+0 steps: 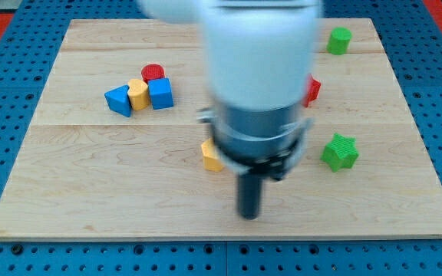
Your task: Push the yellow hexagon up a bit
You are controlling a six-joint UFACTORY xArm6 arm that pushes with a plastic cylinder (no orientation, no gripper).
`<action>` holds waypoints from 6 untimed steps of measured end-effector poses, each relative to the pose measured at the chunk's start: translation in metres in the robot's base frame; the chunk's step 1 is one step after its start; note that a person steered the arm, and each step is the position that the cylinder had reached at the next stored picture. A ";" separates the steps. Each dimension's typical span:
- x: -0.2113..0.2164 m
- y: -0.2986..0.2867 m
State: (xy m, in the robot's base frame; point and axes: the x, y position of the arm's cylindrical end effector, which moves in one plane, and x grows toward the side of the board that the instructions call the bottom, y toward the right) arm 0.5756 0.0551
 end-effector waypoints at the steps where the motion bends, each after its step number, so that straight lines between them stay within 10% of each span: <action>1: -0.028 0.005; 6: -0.073 -0.103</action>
